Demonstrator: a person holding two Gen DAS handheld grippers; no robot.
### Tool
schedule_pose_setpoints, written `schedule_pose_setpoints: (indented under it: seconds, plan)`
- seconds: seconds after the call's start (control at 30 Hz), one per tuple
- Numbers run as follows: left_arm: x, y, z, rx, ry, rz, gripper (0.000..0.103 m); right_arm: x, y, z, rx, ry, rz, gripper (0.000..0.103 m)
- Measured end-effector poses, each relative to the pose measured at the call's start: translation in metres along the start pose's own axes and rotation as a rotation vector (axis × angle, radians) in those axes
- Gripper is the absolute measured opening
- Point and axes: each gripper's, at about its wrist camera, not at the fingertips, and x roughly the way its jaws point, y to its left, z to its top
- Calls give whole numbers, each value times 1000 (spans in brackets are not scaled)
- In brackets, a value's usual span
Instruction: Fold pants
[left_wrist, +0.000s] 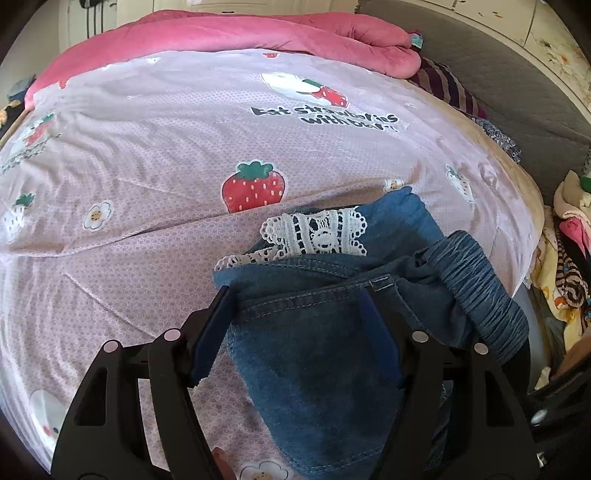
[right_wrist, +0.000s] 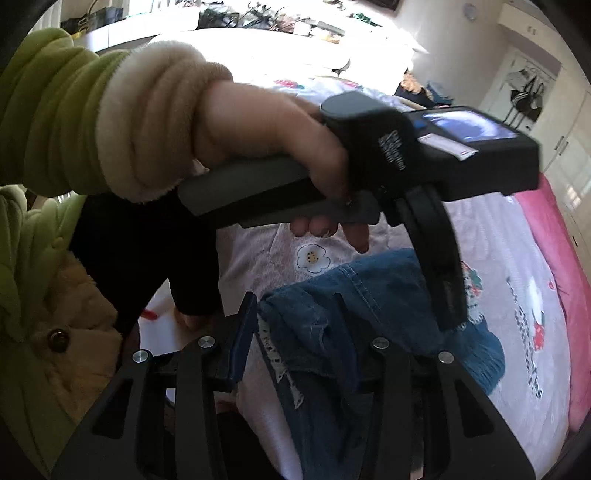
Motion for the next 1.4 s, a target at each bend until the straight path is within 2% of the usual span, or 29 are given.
schedule_pose_setpoints:
  seconds: [0.1,0.17,0.23,0.33,0.5,0.57,0.6,0.67,0.7,0.8,0.93,1.1,1.2,1.4]
  plan:
    - [2,2,0,-9,-2,-6,64,15,-3,0,-13,31,31,36]
    - [4,4,0,-18,0,-10,65,18,2,-6,-17,39,76,15]
    - [6,4,0,-19,3,-13,65,18,11,-10,-41,51,83,11]
    - [8,4,1,-16,5,-18,68,10,24,-18,-76,57,70,11]
    - [11,4,3,-19,10,-23,69,7,29,-29,-53,57,41,11]
    - [11,3,3,-17,6,-16,69,4,29,-26,-31,26,31,14]
    - [11,4,3,-17,5,-15,69,0,30,-23,-30,-2,22,17]
    - [9,3,2,-14,2,-14,69,-10,36,-13,-61,-55,11,32]
    - [9,4,2,-13,1,-14,69,-11,41,-8,-88,-66,-1,34]
    - [8,3,1,-17,-5,-10,69,1,52,2,-163,-58,-29,34]
    - [5,2,-1,-12,-14,2,69,31,55,2,-247,35,-54,34]
    - [2,-1,-3,7,-21,15,69,41,51,-5,-215,78,-2,29]
    - [3,-2,-3,13,-22,19,69,31,44,-6,-157,51,45,28]
    - [7,-1,-2,1,-22,18,71,27,43,-17,-92,20,49,31]
